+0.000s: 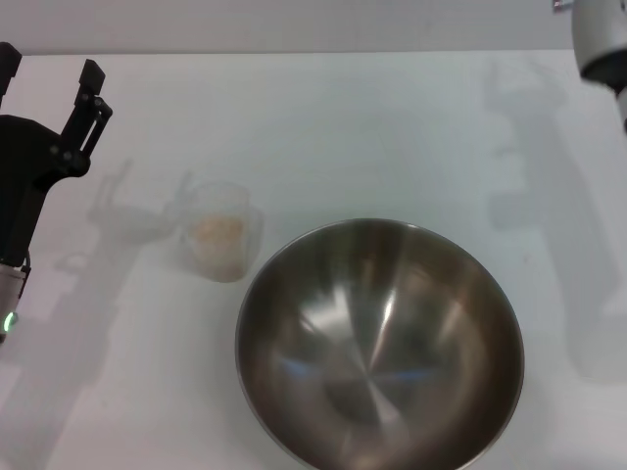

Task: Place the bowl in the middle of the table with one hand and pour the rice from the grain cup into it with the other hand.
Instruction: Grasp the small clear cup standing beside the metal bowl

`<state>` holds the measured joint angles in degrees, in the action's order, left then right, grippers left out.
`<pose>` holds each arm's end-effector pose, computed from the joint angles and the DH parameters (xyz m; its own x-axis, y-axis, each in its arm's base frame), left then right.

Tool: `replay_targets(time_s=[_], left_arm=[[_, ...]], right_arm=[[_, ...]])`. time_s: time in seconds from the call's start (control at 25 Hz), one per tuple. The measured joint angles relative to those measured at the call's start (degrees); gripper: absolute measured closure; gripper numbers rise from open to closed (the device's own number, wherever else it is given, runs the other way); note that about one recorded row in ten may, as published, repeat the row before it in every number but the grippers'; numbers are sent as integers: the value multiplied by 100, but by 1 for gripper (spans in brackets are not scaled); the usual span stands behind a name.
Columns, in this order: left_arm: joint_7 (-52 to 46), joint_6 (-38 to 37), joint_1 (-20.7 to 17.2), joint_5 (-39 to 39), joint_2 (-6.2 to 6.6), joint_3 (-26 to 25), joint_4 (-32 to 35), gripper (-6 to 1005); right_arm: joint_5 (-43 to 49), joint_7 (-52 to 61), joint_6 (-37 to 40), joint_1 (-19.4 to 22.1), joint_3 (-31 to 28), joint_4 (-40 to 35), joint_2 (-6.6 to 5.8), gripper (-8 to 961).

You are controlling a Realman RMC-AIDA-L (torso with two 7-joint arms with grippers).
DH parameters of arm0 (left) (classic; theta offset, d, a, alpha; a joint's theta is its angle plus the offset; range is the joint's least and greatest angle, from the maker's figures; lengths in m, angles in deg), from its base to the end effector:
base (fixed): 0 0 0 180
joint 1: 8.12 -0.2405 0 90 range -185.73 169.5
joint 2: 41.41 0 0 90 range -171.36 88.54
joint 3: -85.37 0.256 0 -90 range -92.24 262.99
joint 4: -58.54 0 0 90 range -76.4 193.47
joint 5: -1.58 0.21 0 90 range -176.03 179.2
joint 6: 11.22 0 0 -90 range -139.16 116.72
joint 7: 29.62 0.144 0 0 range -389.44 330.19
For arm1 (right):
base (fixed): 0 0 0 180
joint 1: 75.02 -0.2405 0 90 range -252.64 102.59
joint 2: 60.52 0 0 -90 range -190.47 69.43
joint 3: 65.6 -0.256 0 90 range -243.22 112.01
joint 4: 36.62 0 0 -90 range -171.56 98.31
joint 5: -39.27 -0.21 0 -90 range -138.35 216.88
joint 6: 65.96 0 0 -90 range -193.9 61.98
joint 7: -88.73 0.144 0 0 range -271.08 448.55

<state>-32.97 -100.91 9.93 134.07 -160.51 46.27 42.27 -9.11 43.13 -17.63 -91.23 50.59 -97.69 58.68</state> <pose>-0.2791 0.2787 -0.0140 0.6087 -0.3735 0.6999 0.6352 -0.2992 -0.7121 0.1719 0.3693 0.0205 0.8454 0.3504 -0.4031 -0.4390 0.0259 -0.8981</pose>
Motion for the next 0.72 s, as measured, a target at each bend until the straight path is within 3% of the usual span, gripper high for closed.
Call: replay_targets(time_s=[0.08,0.12,0.24,0.28,0.32,0.48,0.72], left_arm=[[-8,1,-29,-1,0,0,0,188],[-8,1,-29,-1,0,0,0,188],[-18,-12,-118,-2,3,47,1,188],[-20,-13,-154,5,5,83,1,188],[-22,-14,-183,-1,10,120,1,188],[-25,27,-325,4,20,433,59,188],[16,287,-466,6,18,691,107,188]], right_arm=[[6,1381,1216,-300,310,1070,-16,452],[6,1381,1216,-300,310,1070,-16,452],[140,3208,2128,-574,440,2250,-31,452],[346,4329,2520,-720,410,3014,-37,452],[346,4329,2520,-720,410,3014,-37,452],[644,6074,2897,-1014,392,4570,-50,452],[667,6347,2926,-983,382,5072,-52,453]])
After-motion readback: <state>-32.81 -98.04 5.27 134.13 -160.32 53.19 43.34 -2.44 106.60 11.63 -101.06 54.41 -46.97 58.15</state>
